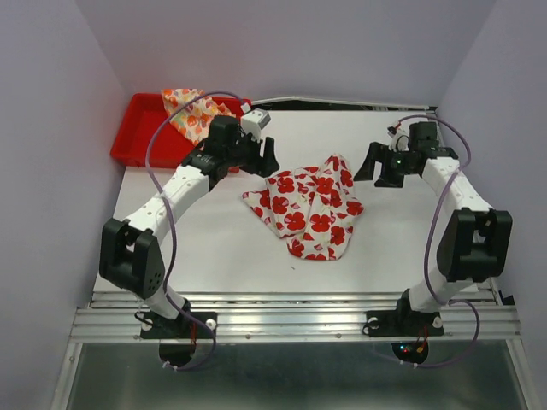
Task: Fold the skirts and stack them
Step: Move the skirt to the center of the board, then flatten the skirt out
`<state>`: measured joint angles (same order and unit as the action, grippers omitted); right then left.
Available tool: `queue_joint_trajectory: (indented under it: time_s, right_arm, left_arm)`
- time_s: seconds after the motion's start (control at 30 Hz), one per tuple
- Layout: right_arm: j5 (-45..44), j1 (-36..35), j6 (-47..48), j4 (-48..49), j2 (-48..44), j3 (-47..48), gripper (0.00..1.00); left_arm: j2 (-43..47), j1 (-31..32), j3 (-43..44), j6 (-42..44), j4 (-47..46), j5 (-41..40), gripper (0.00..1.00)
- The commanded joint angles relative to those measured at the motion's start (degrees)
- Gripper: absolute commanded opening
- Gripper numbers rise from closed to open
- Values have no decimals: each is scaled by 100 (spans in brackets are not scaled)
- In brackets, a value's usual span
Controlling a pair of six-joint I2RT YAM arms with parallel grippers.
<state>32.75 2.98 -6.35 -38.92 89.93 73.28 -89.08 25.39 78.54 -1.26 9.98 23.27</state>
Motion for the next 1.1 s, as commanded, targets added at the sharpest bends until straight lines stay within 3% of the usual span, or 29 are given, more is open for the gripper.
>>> queue_joint_trajectory:
  time_s: [0.0,0.3,0.73,0.83,0.87,1.03,1.07]
  right_arm:
    - [73,27,-648,815,779,520,91]
    - [337,-131,-1158,1536,2203,1373,90]
    - [399,-404,-1457,1756,3636,2428,86]
    - [355,-404,-1457,1791,3812,2507,80]
    - [346,-404,-1439,1800,3839,2534,72]
    - [328,-404,-1334,1809,3664,2481,42]
    - [302,-404,-1264,1809,3594,2429,36]
  left_arm:
    - [-4,107,-637,-393,-320,20,73]
    - [-364,107,-946,-560,-488,-103,80]
    - [-1357,107,-472,-841,-550,-32,71]
    - [-1489,89,-393,-841,-550,-120,64]
    - [-1533,63,-384,-850,-550,-147,61]
    - [-1604,-148,-331,-867,-558,-165,33]
    - [-1595,-226,-305,-850,-558,-130,21]
